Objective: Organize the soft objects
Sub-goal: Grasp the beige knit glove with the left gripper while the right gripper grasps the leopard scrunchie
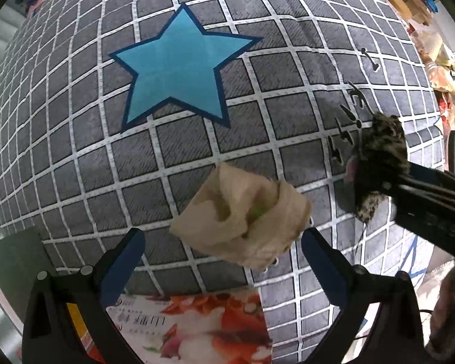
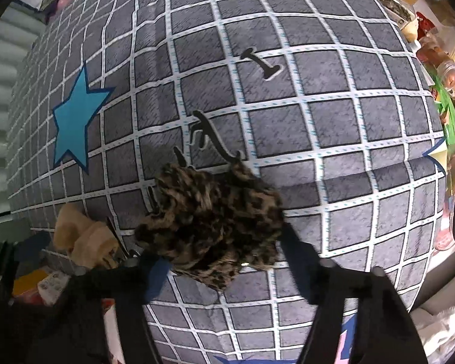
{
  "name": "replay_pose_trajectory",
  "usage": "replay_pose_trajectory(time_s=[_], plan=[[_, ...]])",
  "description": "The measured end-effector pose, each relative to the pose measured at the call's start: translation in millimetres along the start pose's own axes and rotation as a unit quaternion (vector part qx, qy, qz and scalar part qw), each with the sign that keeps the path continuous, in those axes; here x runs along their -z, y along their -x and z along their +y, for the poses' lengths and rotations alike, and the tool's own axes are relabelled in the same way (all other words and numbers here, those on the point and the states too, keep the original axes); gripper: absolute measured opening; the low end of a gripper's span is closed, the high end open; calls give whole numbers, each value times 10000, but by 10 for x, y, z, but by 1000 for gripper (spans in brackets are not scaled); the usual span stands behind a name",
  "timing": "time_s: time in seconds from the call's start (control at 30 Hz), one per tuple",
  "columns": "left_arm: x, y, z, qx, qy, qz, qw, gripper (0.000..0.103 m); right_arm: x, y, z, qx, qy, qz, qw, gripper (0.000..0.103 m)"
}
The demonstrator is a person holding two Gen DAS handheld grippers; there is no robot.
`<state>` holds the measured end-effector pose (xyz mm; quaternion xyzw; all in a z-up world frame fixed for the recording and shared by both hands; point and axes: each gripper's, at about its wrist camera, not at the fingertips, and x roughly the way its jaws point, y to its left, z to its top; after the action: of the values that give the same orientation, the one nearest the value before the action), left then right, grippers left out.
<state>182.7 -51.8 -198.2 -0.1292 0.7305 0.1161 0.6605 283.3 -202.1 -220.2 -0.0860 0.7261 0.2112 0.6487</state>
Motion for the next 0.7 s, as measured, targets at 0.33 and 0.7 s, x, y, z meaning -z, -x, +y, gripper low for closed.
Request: replay_pose_trajectory(time_s=[0.33, 0.7], plan=[[-138, -367, 28, 67, 14, 449, 9990, 92, 206, 292, -464, -545, -356, 45, 9979, 56], [-2, 86, -35, 237, -521, -37, 9984, 40, 531, 580, -399, -591, -335, -15, 9977, 43]])
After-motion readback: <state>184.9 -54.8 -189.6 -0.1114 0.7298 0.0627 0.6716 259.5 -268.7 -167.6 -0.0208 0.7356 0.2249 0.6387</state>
